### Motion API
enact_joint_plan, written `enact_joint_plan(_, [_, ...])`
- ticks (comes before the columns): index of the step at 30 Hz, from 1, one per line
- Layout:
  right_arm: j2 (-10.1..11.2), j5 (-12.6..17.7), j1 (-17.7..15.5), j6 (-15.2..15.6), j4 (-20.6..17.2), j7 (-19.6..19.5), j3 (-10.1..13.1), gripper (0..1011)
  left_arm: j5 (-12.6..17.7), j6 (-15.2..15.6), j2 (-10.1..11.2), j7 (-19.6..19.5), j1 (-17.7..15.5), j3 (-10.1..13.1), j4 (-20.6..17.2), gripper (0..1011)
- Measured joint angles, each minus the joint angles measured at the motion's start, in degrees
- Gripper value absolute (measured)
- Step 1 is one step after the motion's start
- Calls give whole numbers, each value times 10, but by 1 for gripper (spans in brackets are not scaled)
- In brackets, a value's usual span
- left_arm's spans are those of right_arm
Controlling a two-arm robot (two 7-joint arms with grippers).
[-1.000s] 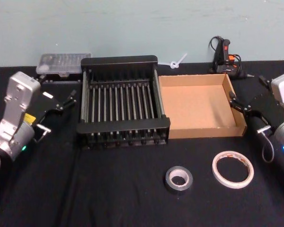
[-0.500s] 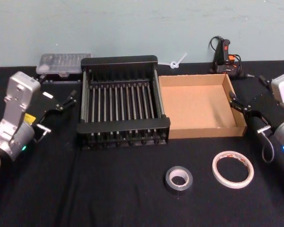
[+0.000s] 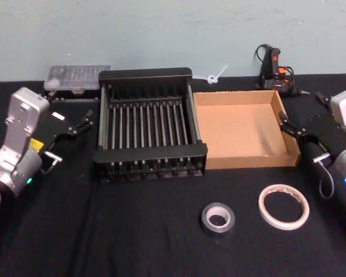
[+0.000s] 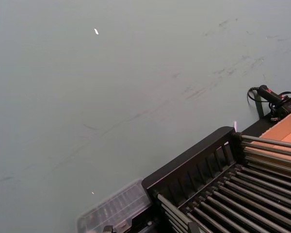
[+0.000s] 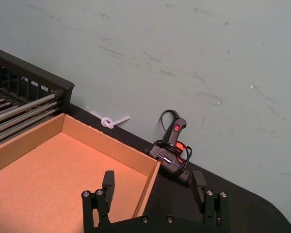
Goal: Pick up the white tape and place it into the black box , Pick up the silver tape and place it into the brown box.
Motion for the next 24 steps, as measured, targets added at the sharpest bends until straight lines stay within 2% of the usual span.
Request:
enact_joint_plan(7, [1, 0, -4, 3, -7, 13, 12, 1002, 0, 0, 0, 0, 0, 0, 0, 1001])
enact_joint_plan(17, [8, 15, -25, 20, -35, 32, 40, 1002, 0, 0, 0, 0, 0, 0, 0, 1001])
enact_joint_plan(24, [24, 51, -57, 50, -80, 59, 70, 1002, 0, 0, 0, 0, 0, 0, 0, 1001])
